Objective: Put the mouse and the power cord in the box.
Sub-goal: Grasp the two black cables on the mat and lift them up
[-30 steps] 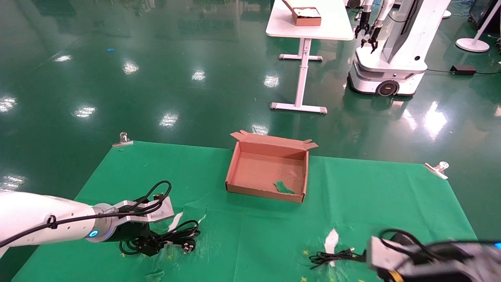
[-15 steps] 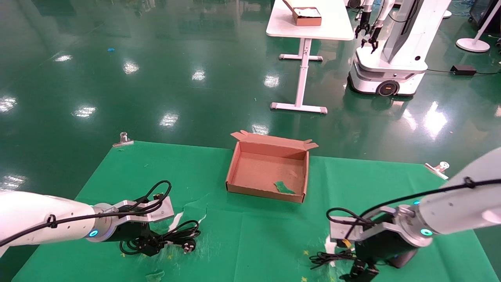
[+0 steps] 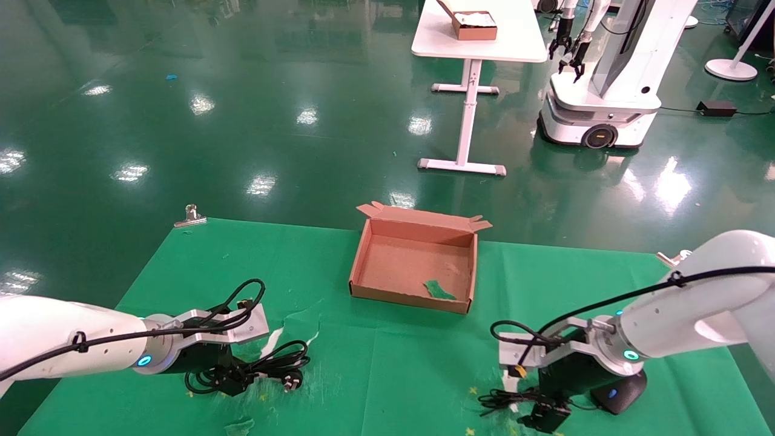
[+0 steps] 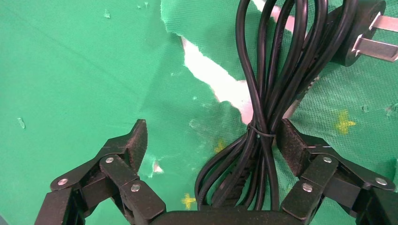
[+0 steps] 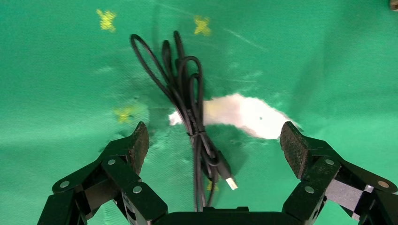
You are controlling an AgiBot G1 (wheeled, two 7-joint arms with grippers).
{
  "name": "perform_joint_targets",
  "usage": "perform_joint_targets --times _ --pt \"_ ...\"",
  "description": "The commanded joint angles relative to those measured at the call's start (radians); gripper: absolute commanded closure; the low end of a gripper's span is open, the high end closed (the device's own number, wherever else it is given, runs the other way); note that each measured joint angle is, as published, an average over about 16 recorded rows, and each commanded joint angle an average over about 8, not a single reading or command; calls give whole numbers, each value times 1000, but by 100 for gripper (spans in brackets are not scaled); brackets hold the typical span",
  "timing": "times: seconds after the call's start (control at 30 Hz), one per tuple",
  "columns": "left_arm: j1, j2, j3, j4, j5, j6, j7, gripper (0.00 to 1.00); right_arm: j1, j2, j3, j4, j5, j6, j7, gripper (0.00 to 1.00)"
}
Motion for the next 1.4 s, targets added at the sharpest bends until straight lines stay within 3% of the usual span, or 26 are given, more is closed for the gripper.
perform_joint_targets --times 0.03,1.4 --pt "0 0 0 0 0 0 0 100 1 -3 -1 -6 -2 3 -1 100" --pt "0 0 0 -1 -1 0 0 100 -10 21 8 40 13 -17 16 100"
